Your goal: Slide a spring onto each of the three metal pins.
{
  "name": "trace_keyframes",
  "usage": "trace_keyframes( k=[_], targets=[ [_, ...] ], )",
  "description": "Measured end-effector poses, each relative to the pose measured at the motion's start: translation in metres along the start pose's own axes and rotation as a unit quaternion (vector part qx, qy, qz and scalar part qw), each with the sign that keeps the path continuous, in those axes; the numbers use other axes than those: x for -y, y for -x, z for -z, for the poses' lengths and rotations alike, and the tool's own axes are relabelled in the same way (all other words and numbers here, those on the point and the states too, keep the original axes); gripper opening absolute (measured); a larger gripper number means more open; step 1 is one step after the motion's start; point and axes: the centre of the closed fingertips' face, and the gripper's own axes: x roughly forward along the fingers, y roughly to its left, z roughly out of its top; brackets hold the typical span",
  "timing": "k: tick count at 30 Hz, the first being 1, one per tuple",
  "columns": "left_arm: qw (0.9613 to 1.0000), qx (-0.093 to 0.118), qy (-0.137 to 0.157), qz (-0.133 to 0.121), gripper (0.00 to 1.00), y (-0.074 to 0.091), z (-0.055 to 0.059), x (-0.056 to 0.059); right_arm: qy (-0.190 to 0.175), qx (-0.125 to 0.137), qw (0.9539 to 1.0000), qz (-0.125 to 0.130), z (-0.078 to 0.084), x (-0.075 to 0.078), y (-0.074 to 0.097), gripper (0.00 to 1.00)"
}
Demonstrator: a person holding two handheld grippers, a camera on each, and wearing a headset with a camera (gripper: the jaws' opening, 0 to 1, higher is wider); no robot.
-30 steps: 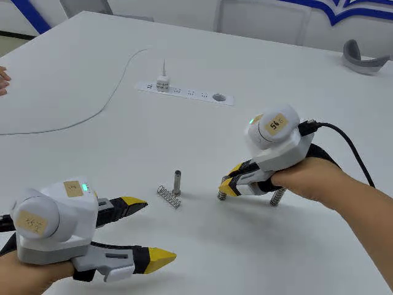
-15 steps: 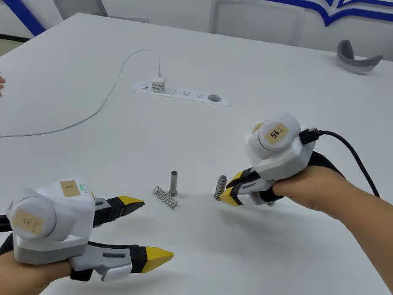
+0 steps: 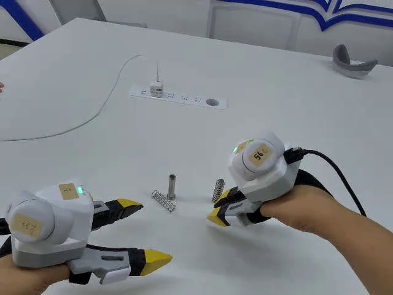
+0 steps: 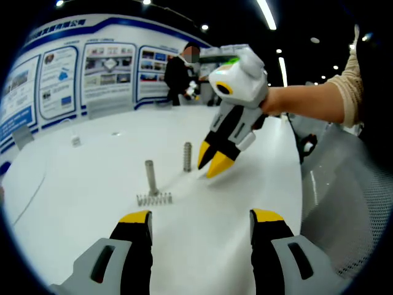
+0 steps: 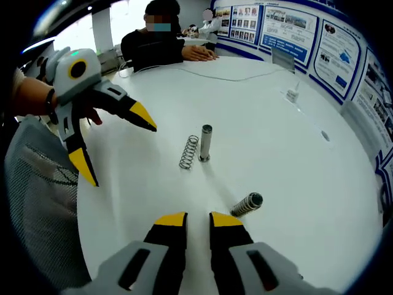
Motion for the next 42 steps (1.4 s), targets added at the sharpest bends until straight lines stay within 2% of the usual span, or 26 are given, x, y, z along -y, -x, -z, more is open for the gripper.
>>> trace_keyframes(
  k=[11, 21, 31, 42],
  targets=[
    [1.0, 0.0, 0.0, -0.001, 0.65, 0.002, 0.001, 0.001, 0.002, 0.027, 0.9995, -0.018, -0.026, -0.012, -0.013, 0.15],
    [1.0, -0.002, 0.002, -0.004, 0.65, 0.003, 0.002, 0.0, -0.002, 0.053, 0.9985, -0.012, -0.049, -0.016, -0.028, 0.17],
    [1.0, -0.003, 0.004, -0.007, 0.65, 0.005, 0.004, -0.001, -0.025, 0.058, 0.998, 0.007, -0.053, -0.011, -0.043, 0.17],
    [0.9999, -0.005, 0.005, -0.008, 0.65, 0.005, 0.005, -0.002, -0.041, 0.046, 0.9981, 0.003, -0.048, -0.011, -0.054, 0.17]
  ],
)
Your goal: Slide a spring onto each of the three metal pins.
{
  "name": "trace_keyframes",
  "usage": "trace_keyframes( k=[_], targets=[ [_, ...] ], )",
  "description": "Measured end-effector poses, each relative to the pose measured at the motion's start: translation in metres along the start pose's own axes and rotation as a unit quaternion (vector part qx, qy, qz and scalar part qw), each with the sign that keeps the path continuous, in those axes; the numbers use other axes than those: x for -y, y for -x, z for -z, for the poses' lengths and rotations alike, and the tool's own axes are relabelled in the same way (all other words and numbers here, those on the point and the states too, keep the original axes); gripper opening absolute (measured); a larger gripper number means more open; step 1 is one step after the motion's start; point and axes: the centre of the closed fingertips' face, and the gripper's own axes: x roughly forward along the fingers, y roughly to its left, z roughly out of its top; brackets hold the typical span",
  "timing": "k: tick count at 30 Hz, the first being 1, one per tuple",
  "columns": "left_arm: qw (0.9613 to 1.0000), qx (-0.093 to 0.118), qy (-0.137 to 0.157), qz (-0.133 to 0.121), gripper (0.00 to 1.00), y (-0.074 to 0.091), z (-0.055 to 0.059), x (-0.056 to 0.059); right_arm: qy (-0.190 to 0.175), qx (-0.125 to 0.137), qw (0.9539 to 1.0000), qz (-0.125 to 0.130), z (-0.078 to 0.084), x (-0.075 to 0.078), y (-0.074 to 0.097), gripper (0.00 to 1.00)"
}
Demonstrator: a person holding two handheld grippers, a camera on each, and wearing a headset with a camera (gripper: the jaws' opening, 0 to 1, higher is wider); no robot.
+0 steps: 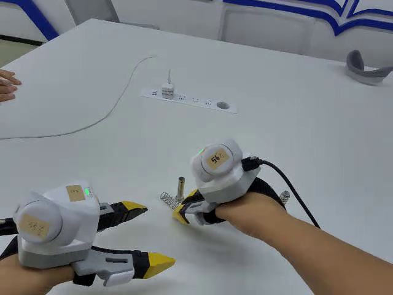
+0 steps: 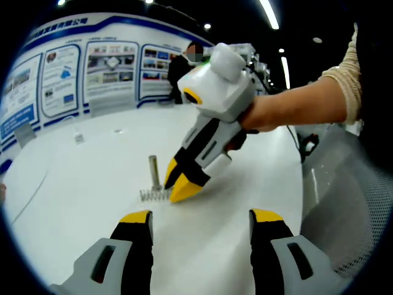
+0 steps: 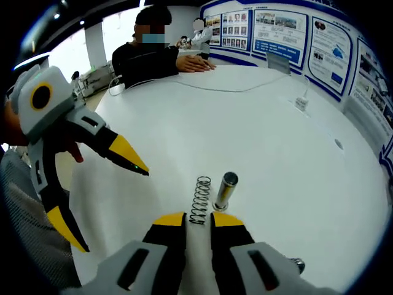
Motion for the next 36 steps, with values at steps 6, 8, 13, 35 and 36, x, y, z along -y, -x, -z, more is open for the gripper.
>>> trace_keyframes(
  k=[6, 8, 13, 35, 36],
  targets=[
    [1.0, 0.0, 0.0, -0.001, 0.64, 0.001, 0.0, -0.001, -0.01, 0.0, 0.9999, -0.002, 0.0, 0.001, -0.002, 0.16],
    [1.0, 0.0, 0.0, -0.002, 0.64, 0.001, 0.0, -0.001, -0.012, 0.0, 0.9999, -0.002, 0.0, 0.002, -0.002, 0.16],
    [1.0, -0.001, 0.001, -0.002, 0.64, 0.001, 0.001, -0.002, -0.01, -0.004, 0.9999, -0.002, 0.001, 0.001, -0.001, 0.13],
    [1.0, -0.005, -0.005, 0.001, 0.63, 0.0, 0.001, -0.001, 0.058, -0.026, 0.997, -0.043, 0.01, -0.023, 0.024, 0.12],
    [1.0, -0.005, -0.006, 0.002, 0.62, -0.001, 0.001, -0.001, 0.063, -0.026, 0.9964, -0.05, 0.01, -0.026, 0.027, 0.12]
  ],
)
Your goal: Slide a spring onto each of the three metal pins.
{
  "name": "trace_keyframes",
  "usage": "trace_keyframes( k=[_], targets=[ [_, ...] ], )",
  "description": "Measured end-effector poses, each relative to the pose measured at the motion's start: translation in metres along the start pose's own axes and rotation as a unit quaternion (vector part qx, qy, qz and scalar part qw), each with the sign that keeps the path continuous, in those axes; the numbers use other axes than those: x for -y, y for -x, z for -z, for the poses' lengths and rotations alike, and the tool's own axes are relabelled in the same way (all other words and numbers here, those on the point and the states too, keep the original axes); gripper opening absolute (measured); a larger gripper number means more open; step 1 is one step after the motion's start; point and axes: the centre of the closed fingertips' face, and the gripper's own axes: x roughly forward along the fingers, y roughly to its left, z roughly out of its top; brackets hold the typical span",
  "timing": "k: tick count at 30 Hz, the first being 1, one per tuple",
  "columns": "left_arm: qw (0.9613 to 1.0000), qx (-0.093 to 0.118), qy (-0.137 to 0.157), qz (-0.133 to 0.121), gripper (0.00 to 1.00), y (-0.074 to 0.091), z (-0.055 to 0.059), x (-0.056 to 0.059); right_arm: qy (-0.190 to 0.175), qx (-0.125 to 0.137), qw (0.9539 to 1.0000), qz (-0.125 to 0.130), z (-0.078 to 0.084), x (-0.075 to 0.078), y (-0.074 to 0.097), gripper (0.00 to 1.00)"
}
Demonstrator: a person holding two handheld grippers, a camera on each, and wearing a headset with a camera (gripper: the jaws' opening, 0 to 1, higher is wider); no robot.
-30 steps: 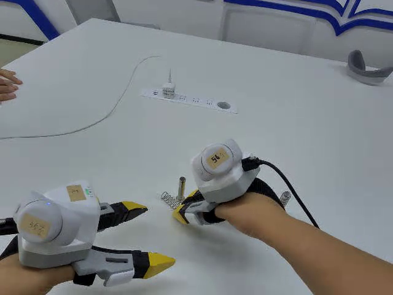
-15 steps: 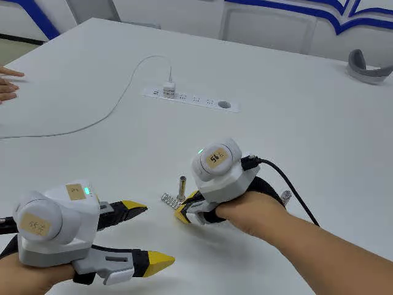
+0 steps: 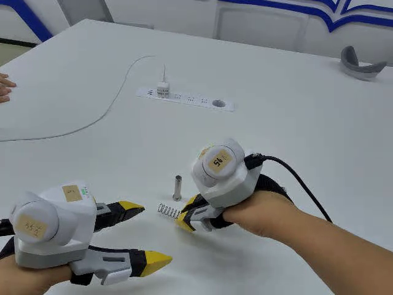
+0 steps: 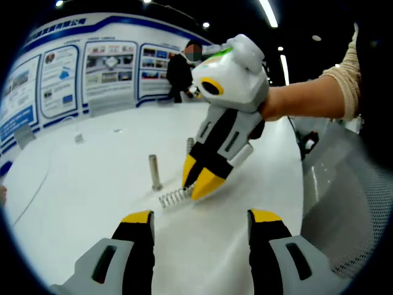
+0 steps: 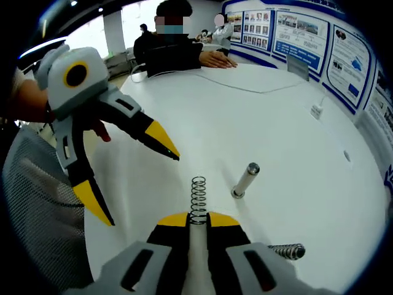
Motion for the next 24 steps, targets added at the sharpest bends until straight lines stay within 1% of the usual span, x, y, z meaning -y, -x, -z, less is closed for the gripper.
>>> trace_keyframes(
  k=[5, 11, 13, 15, 17, 20, 22, 24],
  targets=[
    [1.0, 0.0, -0.004, 0.004, 0.62, -0.001, -0.001, 0.002, 0.016, -0.004, 0.9998, -0.009, 0.002, -0.006, 0.009, 0.12],
    [0.9999, 0.0, -0.011, 0.01, 0.59, -0.003, -0.004, 0.005, 0.04, -0.01, 0.9987, -0.029, 0.005, -0.018, 0.02, 0.12],
    [0.9998, 0.0, -0.013, 0.013, 0.58, -0.004, -0.004, 0.007, 0.05, -0.016, 0.998, -0.036, 0.007, -0.022, 0.022, 0.12],
    [0.9998, 0.001, -0.016, 0.015, 0.56, -0.004, -0.005, 0.008, 0.057, -0.016, 0.9974, -0.042, 0.007, -0.026, 0.024, 0.12],
    [0.9996, 0.001, -0.019, 0.022, 0.53, -0.005, -0.006, 0.011, 0.063, -0.019, 0.9966, -0.049, 0.008, -0.03, 0.027, 0.12],
    [0.9993, 0.001, -0.026, 0.028, 0.5, -0.006, -0.006, 0.015, 0.068, -0.022, 0.996, -0.054, 0.009, -0.032, 0.029, 0.12],
    [0.9991, 0.001, -0.029, 0.032, 0.47, -0.007, -0.006, 0.017, 0.072, -0.023, 0.9951, -0.064, 0.01, -0.036, 0.03, 0.12],
    [0.9988, 0.002, -0.035, 0.035, 0.44, -0.007, -0.007, 0.019, 0.077, -0.026, 0.9944, -0.068, 0.011, -0.038, 0.031, 0.12]
  ],
)
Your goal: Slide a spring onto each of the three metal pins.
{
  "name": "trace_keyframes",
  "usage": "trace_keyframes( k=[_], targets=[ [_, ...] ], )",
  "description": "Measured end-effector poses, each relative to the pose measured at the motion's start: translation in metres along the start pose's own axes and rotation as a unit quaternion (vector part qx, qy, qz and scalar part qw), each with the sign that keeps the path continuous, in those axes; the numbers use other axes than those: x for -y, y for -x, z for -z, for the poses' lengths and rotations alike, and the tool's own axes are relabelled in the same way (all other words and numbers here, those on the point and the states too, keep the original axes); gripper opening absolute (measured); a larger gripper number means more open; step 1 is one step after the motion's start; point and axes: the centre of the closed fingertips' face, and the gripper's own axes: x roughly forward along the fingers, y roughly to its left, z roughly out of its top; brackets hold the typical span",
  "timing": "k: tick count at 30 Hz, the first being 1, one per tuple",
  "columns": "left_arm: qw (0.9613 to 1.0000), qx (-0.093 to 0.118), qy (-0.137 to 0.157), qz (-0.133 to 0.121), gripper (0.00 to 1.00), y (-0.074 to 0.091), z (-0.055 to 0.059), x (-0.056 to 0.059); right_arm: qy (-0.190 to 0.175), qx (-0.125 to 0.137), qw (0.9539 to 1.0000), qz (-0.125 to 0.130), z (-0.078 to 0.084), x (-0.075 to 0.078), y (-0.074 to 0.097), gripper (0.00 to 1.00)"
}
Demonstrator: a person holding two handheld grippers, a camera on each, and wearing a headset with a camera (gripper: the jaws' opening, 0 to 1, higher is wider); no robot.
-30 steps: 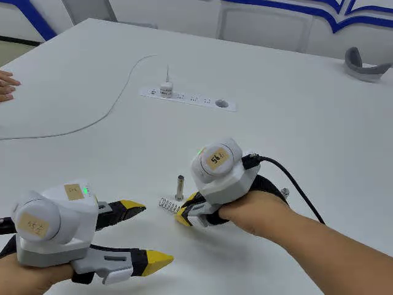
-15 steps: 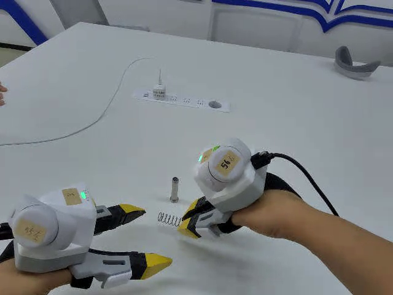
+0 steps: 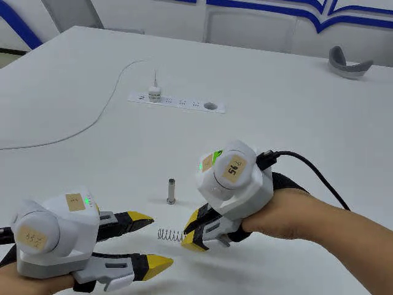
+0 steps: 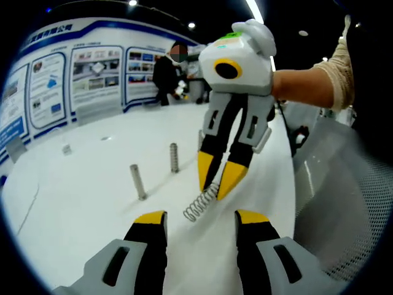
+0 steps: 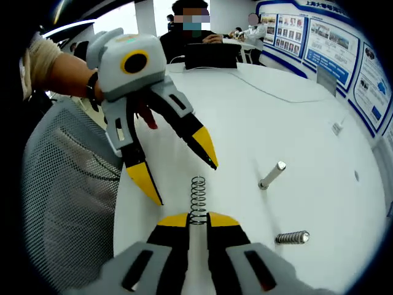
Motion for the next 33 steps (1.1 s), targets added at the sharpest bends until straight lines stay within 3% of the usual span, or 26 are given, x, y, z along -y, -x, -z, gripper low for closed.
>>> trace_keyframes(
  k=[14, 24, 33],
  targets=[
    [0.9989, -0.005, -0.041, 0.023, 0.23, -0.004, 0.002, 0.013, 0.024, -0.012, 0.999, -0.037, 0.003, -0.016, 0.002, 0.12],
    [0.9973, -0.011, -0.068, 0.026, 0.14, -0.006, 0.003, 0.017, 0.032, -0.019, 0.9983, -0.045, 0.002, -0.021, 0.004, 0.12],
    [0.9963, -0.014, -0.079, 0.031, 0.14, -0.007, 0.004, 0.019, 0.038, -0.022, 0.998, -0.045, -0.001, -0.023, 0.009, 0.12]
  ],
)
